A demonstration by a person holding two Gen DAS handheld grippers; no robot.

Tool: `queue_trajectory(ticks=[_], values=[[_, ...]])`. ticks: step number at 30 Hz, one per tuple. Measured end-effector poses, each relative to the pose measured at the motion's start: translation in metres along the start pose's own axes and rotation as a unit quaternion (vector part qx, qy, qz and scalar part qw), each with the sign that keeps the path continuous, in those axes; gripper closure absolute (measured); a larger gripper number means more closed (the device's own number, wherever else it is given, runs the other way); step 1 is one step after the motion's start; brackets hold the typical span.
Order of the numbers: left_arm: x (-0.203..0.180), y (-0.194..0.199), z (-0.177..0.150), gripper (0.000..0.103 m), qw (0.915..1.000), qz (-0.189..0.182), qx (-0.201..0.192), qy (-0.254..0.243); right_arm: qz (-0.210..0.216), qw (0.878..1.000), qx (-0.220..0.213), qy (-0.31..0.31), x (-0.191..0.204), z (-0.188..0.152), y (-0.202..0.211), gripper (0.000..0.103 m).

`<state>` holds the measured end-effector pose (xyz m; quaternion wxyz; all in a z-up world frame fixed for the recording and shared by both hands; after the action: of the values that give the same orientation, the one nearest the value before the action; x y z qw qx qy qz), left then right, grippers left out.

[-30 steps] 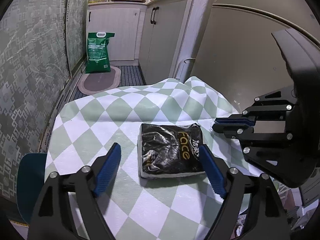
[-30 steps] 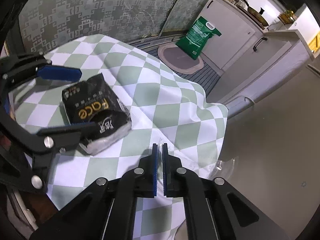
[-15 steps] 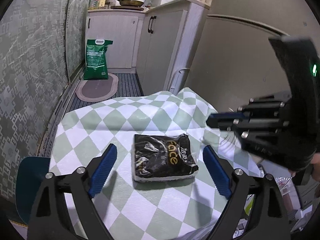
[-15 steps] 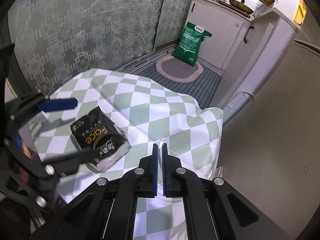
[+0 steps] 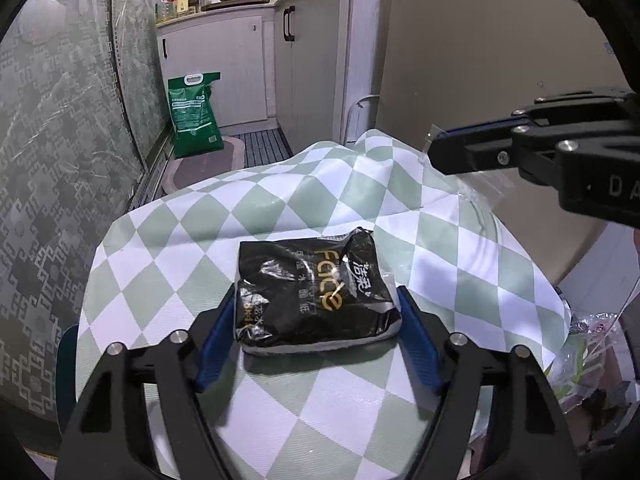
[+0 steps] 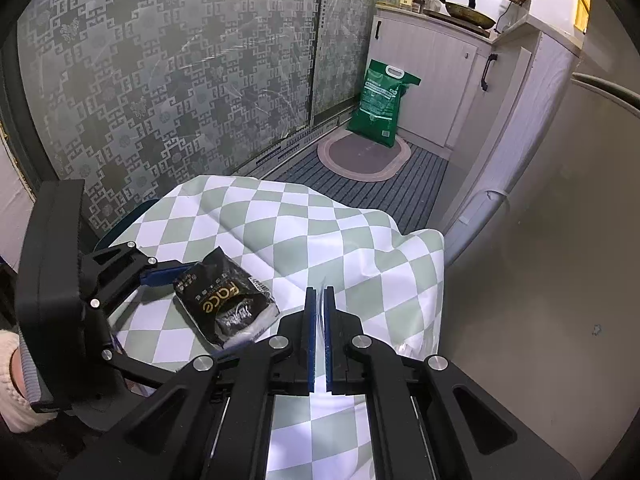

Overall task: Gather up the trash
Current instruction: 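Lift the black snack bag with the left tool and carry it over the teal bin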

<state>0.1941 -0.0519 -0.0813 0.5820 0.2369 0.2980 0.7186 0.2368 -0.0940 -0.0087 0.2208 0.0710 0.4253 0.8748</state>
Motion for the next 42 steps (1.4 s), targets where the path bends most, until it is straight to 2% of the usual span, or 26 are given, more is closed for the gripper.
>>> queue_trajectory(ticks=[7, 14, 30, 33, 38, 42], values=[[0.012, 0.011, 0.000, 0.030, 0.9997, -0.013, -0.015, 0.017, 0.002, 1.000, -0.009, -0.001, 0.009, 0.004, 0.006, 0.100], [0.041, 0.032, 0.010, 0.030, 0.9983, -0.004, -0.043, 0.041, 0.011, 1.000, -0.017, 0.005, 0.028, 0.016, 0.006, 0.100], [0.158, 0.071, -0.004, 0.030, 0.9916, 0.044, -0.061, 0.105, 0.053, 0.998, -0.030, 0.029, 0.095, 0.062, -0.013, 0.100], [0.184, 0.078, -0.009, 0.030, 0.9889, 0.056, -0.062, 0.123, 0.071, 0.997, -0.036, 0.023, 0.109, 0.070, -0.016, 0.100], [0.219, 0.089, -0.019, 0.031, 0.9844, 0.068, -0.062, 0.150, 0.144, 0.988, -0.047, -0.020, 0.134, 0.084, -0.023, 0.100], [0.236, 0.094, -0.027, 0.031, 0.9827, 0.076, -0.059, 0.158, 0.176, 0.983, -0.048, -0.033, 0.153, 0.094, -0.030, 0.100]])
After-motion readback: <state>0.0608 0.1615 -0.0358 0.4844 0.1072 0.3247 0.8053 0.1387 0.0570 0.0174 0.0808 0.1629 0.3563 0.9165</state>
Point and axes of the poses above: each gripper's, at about its wrist camera, not at the fingertips, and y roughly against the way its jaws point, x to its left, z to its top, the point moved 7 cm from there along -y, roughly the way its jaws point, and after that the axes turned 2 degrees about z, right-handed, at the moved point
